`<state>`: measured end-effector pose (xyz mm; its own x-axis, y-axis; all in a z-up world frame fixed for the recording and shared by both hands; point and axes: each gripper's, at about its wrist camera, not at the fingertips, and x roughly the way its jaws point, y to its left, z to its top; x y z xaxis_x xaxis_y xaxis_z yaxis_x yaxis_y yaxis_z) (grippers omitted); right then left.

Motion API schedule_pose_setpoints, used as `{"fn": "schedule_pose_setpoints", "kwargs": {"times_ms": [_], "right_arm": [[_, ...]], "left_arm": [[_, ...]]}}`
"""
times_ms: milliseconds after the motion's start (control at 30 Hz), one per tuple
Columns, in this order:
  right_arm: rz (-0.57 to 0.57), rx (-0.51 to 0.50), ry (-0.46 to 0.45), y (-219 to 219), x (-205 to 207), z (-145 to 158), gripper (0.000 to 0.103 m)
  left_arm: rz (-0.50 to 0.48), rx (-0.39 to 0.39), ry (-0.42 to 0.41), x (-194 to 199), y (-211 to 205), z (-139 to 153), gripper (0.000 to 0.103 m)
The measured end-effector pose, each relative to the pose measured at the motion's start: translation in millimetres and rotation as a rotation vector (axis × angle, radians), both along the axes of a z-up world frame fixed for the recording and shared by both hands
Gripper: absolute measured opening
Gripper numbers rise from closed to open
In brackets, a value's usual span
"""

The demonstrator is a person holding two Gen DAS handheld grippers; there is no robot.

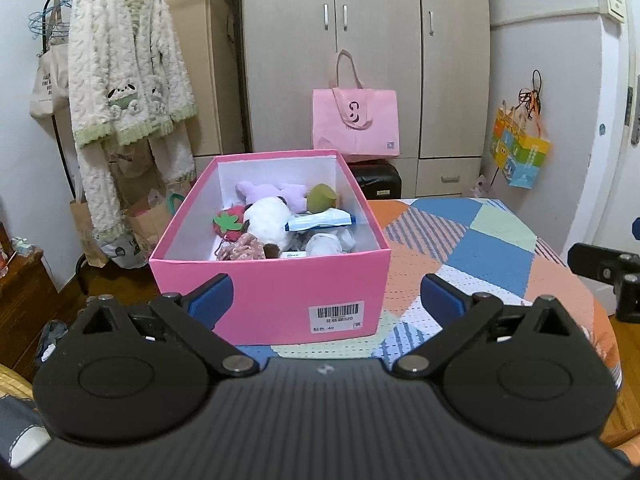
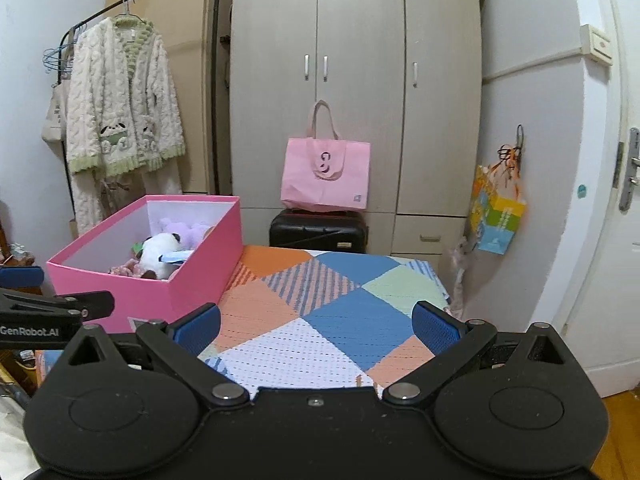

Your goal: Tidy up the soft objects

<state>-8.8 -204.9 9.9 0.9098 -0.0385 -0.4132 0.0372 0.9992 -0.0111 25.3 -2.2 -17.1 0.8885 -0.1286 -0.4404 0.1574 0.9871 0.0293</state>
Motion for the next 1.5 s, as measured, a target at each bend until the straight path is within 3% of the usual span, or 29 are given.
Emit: {"fn": "schedule_pose_setpoints", "kwargs": {"times_ms": [667,1033,1500], "right_arm": [[-0.065,-0.022,-0.029,7,0,-4,0.103],[-0.094,-0.044,-0.036,11,0,-4,0.103],[-0.101,-0.042,-0.033,8,0,-5,0.103]], "left_arm": [[0.04,0.001,-0.075,-5,2,-5,0.101],[0.023,0.031,-0.092,-7,0,-7,0.101],[0.015,0.014,-0.081,-6,2,-7,0.102]]}}
